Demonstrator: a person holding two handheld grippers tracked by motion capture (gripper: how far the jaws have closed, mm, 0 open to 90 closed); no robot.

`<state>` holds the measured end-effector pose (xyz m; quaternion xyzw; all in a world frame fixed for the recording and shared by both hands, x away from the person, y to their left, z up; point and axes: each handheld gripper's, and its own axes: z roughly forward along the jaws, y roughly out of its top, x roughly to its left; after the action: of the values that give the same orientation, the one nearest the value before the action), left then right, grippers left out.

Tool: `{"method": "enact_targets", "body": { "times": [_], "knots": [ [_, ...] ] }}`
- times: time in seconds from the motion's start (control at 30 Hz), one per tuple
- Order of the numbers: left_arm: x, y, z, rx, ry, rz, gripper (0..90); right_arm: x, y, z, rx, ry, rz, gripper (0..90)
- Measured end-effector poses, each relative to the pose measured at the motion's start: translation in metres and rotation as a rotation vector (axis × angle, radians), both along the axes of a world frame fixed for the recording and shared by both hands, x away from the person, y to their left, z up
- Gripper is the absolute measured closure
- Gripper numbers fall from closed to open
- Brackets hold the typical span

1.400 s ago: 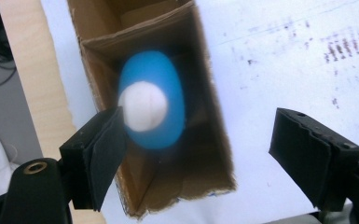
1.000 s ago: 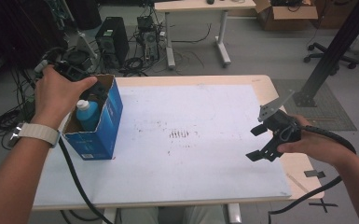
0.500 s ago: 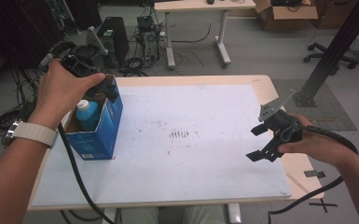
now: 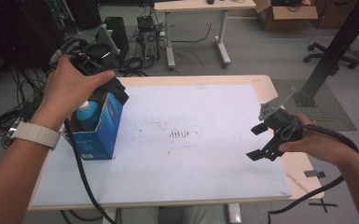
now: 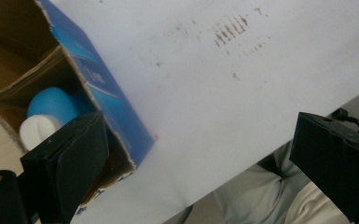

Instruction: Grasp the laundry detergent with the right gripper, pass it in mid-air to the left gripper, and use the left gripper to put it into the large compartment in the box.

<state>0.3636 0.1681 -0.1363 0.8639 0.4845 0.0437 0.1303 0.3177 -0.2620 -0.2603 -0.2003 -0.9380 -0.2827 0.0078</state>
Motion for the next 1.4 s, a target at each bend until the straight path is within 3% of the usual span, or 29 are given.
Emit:
{"method": "enact_targets", "body": {
  "times": [0.53, 1.4],
  "knots": [
    [0.004, -0.041, -0.001, 0.005, 0.031, -0.156, 4.7, 0.009, 0.004, 0.006, -0.006, 0.001, 0.002, 6.7],
    [0.015, -0.075, -0.02, 0.026, 0.073, -0.394, 4.7, 0.025, 0.012, 0.013, -0.027, -0.005, -0.006, 5.1]
  ]
}}
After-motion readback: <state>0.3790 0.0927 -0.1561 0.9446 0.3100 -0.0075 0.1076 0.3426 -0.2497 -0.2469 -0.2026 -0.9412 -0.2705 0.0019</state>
